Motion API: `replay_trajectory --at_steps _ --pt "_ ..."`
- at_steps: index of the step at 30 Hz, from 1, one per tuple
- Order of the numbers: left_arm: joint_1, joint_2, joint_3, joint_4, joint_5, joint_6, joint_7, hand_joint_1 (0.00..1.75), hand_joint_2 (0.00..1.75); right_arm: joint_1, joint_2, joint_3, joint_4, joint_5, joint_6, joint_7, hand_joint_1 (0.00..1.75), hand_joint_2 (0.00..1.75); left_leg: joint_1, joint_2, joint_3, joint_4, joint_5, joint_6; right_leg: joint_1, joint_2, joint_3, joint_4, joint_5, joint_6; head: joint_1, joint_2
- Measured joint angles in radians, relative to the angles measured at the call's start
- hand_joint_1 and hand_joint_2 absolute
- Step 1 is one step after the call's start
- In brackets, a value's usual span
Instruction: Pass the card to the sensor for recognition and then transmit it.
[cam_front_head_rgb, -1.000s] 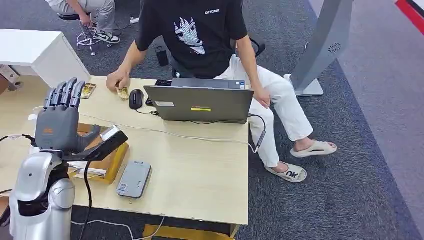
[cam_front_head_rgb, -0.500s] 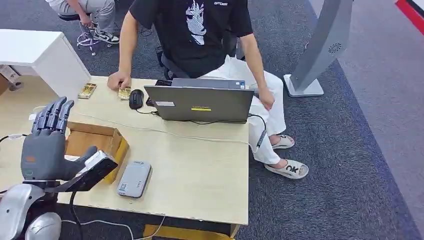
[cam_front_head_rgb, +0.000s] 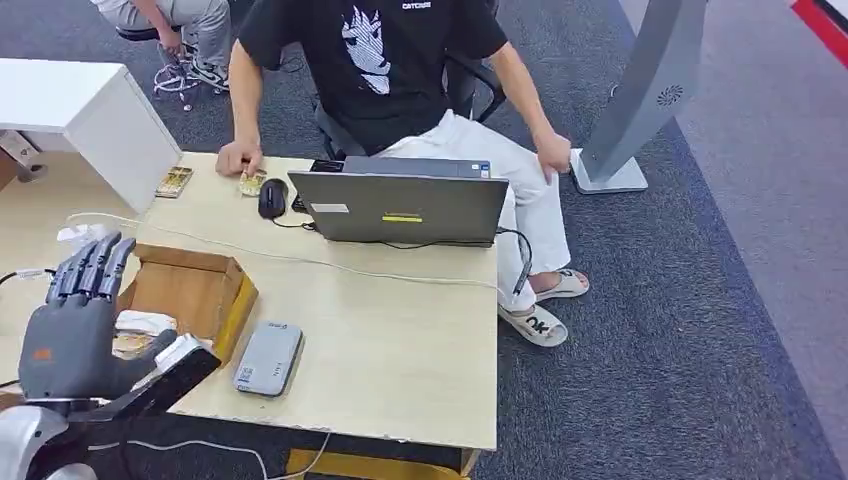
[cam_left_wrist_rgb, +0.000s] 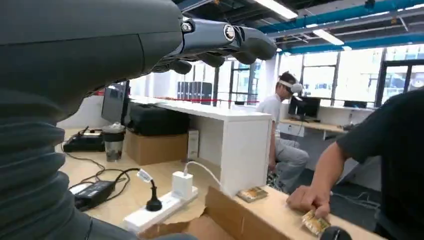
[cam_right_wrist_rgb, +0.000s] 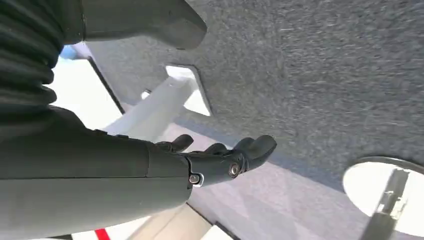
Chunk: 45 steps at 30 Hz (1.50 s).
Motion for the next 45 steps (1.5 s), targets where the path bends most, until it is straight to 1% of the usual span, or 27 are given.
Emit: replay_trajectory --at_steps 3,7,14,16,19,20,21,23,24,25,26,28,31,35,37,40,42,45 --pt "0.029 -0.029 0.037 -0.011 -0.015 -0.016 -0.025 0.0 1.75 0.001 0.001 -0.006 -0.013 0.0 0.001 0.005 0.0 1.75 0.0 0.0 0.0 0.0 0.0 0.001 0.0 0.0 0.0 0.0 0.0 0.0 0.0 0.0" --pt "0.04 -0.052 0.07 -0.02 -0.036 -0.034 -0.039 0.0 1.75 0.001 0.002 -0.01 -0.022 0.0 -0.001 -0.002 0.0 1.75 0.0 0.0 0.0 0.0 0.0 0.001 0.0 -0.001 0.0 0.0 0.0 0.0 0.001 0.0" --pt "0.048 -0.073 0.088 -0.034 -0.077 -0.045 -0.049 0.0 1.75 0.002 0.002 -0.014 -0.022 0.0 -0.002 -0.004 0.0 1.75 0.0 0.0 0.0 0.0 0.0 0.001 0.0 -0.001 0.001 0.0 0.0 0.0 0.0 0.0" --pt "0.05 -0.077 0.093 -0.037 -0.119 -0.029 -0.045 0.0 1.75 0.002 0.002 -0.015 -0.022 0.0 -0.001 -0.004 0.0 1.75 0.0 0.0 0.0 0.0 0.0 0.001 0.0 -0.001 0.001 0.0 0.0 0.0 0.0 0.0" --pt "0.055 -0.077 0.096 -0.04 -0.216 0.019 -0.011 0.0 1.75 0.002 0.002 -0.016 -0.027 0.0 0.003 -0.004 0.0 1.75 0.0 -0.001 0.0 0.0 0.0 0.001 0.0 -0.001 0.001 0.0 0.0 0.0 0.0 0.0" --pt "0.07 -0.066 0.098 -0.043 -0.247 0.051 0.062 0.0 1.75 0.003 0.002 -0.016 -0.029 0.0 0.009 -0.016 0.0 1.75 0.0 0.0 0.0 0.0 0.0 0.001 0.0 -0.001 0.001 0.0 0.0 0.0 0.001 0.0" --pt "0.092 -0.035 0.098 -0.046 -0.258 0.065 0.127 0.0 1.75 0.003 0.002 -0.016 -0.029 0.0 0.01 -0.021 0.0 1.75 0.0 0.0 0.001 0.0 0.0 0.0 0.0 0.0 0.0 0.0 0.0 0.0 0.001 0.0" --pt "0.123 0.045 0.089 -0.051 -0.268 0.058 0.289 0.0 1.75 0.003 0.002 -0.017 -0.027 0.0 0.009 -0.028 0.0 1.75 0.0 0.0 0.001 -0.001 -0.001 0.0 0.0 0.001 0.0 0.0 0.0 -0.001 0.0 0.0" --pt "0.131 0.068 0.087 -0.051 -0.273 0.059 0.335 0.0 1.75 0.003 0.002 -0.017 -0.026 0.0 0.008 -0.03 0.0 1.75 0.0 0.0 0.001 -0.001 -0.001 0.0 0.0 -0.001 0.0 0.0 -0.001 -0.001 0.0 0.0" --pt "0.14 0.087 0.087 -0.05 -0.273 0.059 0.357 0.0 1.75 0.003 0.002 -0.017 -0.024 0.0 0.007 -0.033 0.0 1.75 0.0 -0.001 0.001 -0.001 -0.001 0.0 0.0 -0.001 0.0 0.0 -0.001 -0.002 0.0 0.0" --pt "0.148 0.105 0.087 -0.047 -0.273 0.058 0.362 0.0 1.75 0.003 0.002 -0.016 -0.023 0.0 0.006 -0.034 0.0 1.75 0.0 -0.001 0.001 -0.002 -0.001 0.0 0.0 -0.002 0.001 0.0 -0.001 -0.002 0.001 0.0" --pt "0.15 0.124 0.09 -0.034 -0.274 0.057 0.359 0.0 1.75 0.002 0.002 -0.014 -0.022 0.0 0.006 -0.034 0.0 1.75 0.0 -0.001 0.0 -0.002 0.0 0.0 0.0 -0.002 0.001 0.0 -0.001 -0.002 0.001 0.0" --pt "0.148 0.13 0.112 -0.016 -0.274 0.05 0.345 0.0 1.75 0.003 0.002 -0.011 -0.022 0.0 0.008 -0.034 0.0 1.75 0.0 -0.001 0.001 -0.002 0.0 0.0 0.0 -0.002 0.001 0.0 -0.001 -0.002 0.0 0.0" --pt "0.136 0.127 0.167 0.024 -0.275 0.044 0.318 0.0 1.75 0.002 0.002 -0.005 -0.022 0.0 0.01 -0.034 0.0 1.75 0.0 -0.001 0.001 -0.002 0.0 0.0 0.0 -0.002 0.001 0.0 -0.001 -0.002 0.0 0.0" --pt "0.131 0.123 0.189 0.037 -0.275 0.044 0.311 0.0 1.75 0.002 0.002 -0.003 -0.022 0.0 0.01 -0.034 0.0 1.75 0.0 -0.001 0.001 -0.002 0.0 0.0 0.0 -0.002 0.001 0.0 -0.001 -0.002 0.0 0.0" --pt "0.114 0.113 0.221 0.061 -0.275 0.047 0.279 0.0 1.75 0.002 0.002 -0.001 -0.022 0.0 0.01 -0.034 0.0 1.75 0.0 -0.001 0.001 -0.002 0.0 0.0 0.0 -0.002 0.001 0.0 -0.001 -0.002 0.001 0.0" --pt "0.095 0.102 0.246 0.091 -0.275 0.061 0.244 0.0 1.75 0.001 0.002 0.002 -0.022 0.0 0.01 -0.034 0.0 1.75 0.0 -0.001 0.001 -0.002 0.0 0.0 0.0 -0.002 0.001 0.0 -0.001 -0.002 0.001 0.0" --pt "0.061 0.072 0.287 0.15 -0.275 0.096 0.19 0.0 1.75 0.001 0.0 0.006 -0.019 0.0 0.01 -0.042 0.0 1.75 0.0 -0.001 0.001 -0.002 0.0 0.0 0.0 -0.002 0.001 0.0 -0.001 -0.002 0.001 0.0"
